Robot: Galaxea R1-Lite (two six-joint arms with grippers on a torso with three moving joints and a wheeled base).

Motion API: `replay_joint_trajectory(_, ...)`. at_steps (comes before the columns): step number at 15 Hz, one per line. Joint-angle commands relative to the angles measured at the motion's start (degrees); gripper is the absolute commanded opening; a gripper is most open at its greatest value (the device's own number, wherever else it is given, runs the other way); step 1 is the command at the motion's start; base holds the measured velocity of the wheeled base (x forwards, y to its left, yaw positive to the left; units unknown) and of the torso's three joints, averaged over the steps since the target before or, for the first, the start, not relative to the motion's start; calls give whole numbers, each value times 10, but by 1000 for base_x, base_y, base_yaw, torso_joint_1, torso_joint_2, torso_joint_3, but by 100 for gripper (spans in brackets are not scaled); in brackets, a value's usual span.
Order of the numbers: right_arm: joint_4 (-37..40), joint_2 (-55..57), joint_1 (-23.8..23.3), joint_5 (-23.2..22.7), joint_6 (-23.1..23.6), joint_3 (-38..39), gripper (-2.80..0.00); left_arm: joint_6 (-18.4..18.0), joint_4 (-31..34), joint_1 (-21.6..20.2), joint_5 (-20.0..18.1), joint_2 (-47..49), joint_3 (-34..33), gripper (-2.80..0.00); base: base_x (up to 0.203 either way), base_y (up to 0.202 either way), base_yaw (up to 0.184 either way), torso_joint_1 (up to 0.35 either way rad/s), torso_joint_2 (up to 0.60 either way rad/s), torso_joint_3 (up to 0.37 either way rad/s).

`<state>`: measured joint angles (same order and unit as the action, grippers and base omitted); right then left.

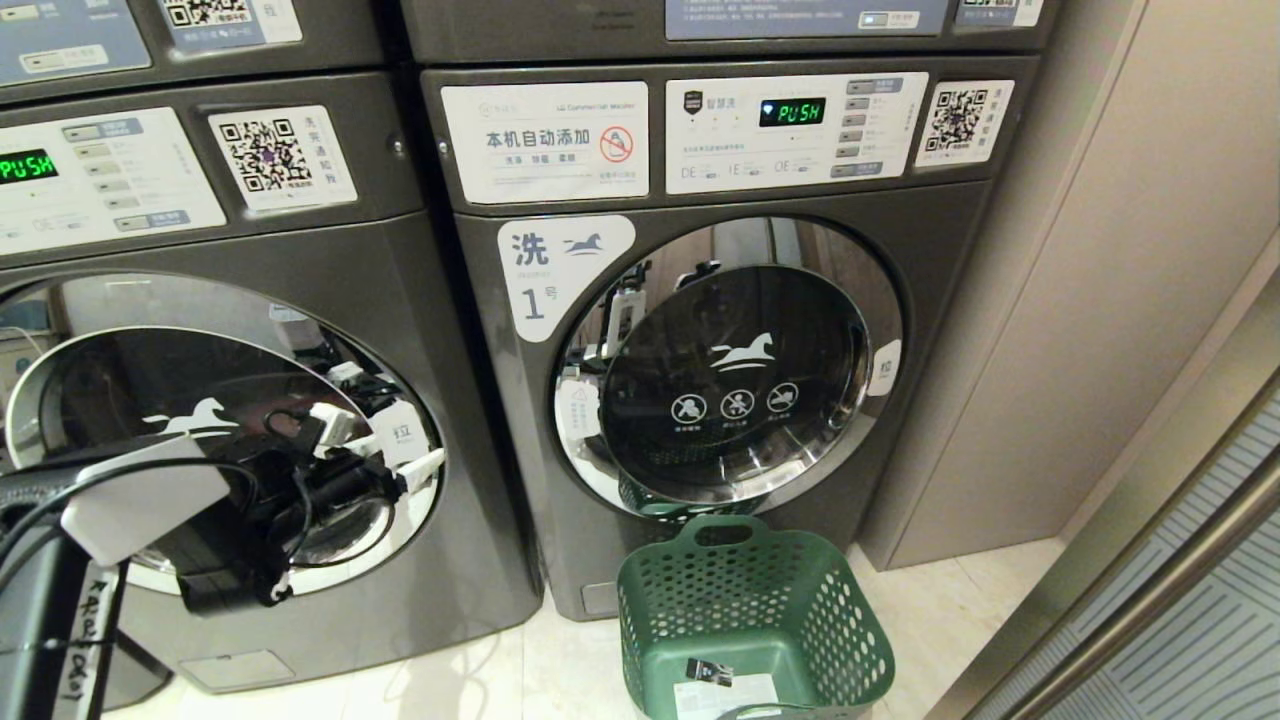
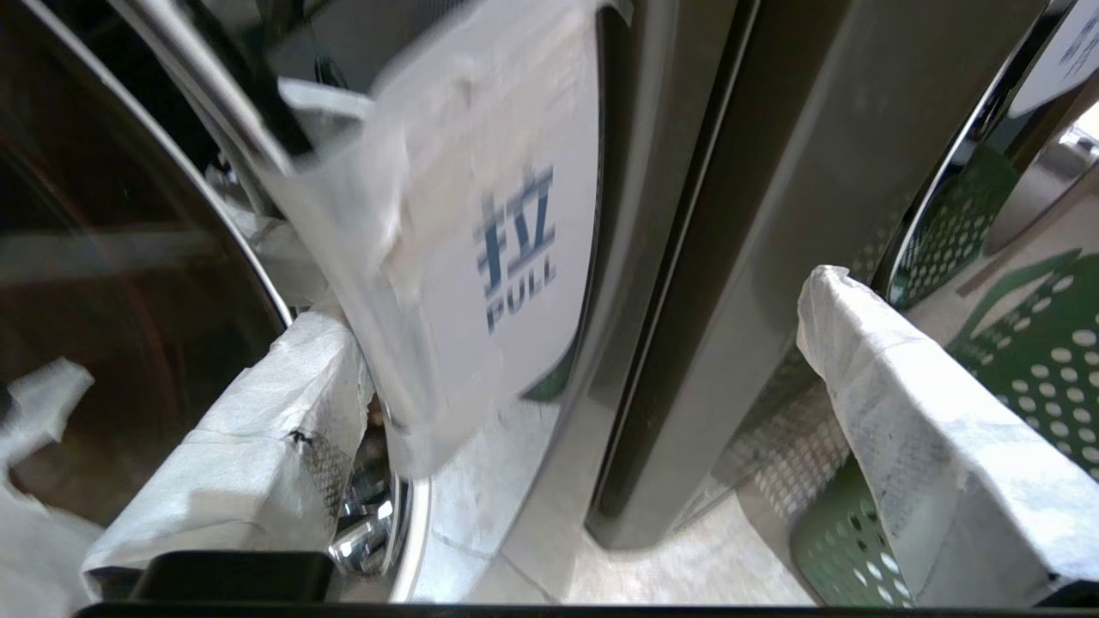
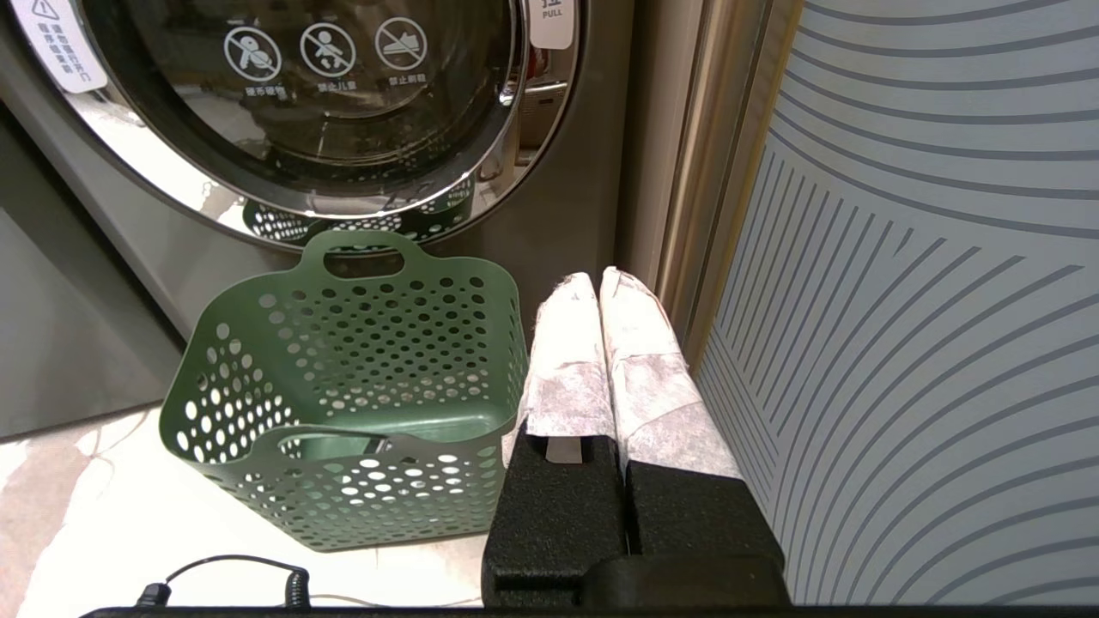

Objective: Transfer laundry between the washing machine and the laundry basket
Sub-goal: Open the lid of the washing machine

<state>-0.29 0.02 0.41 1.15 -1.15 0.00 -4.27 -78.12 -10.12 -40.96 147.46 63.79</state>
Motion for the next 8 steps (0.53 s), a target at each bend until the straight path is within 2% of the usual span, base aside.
replay_joint_trajectory(1,-1,1,0,0,0,0,-280,1,-5,-1,-3,-3,-3,0,0,0,0,0,0,0)
replay_joint_trajectory(6,0,0,0,0,0,0,-280,0,-16,-1,-10,-4,-20,0,0,0,0,0,0,0)
replay_joint_trajectory(8,0,1,0,0,0,0,-280,0,-16,0,-27,-2,-16,0,0,0,0,0,0,0)
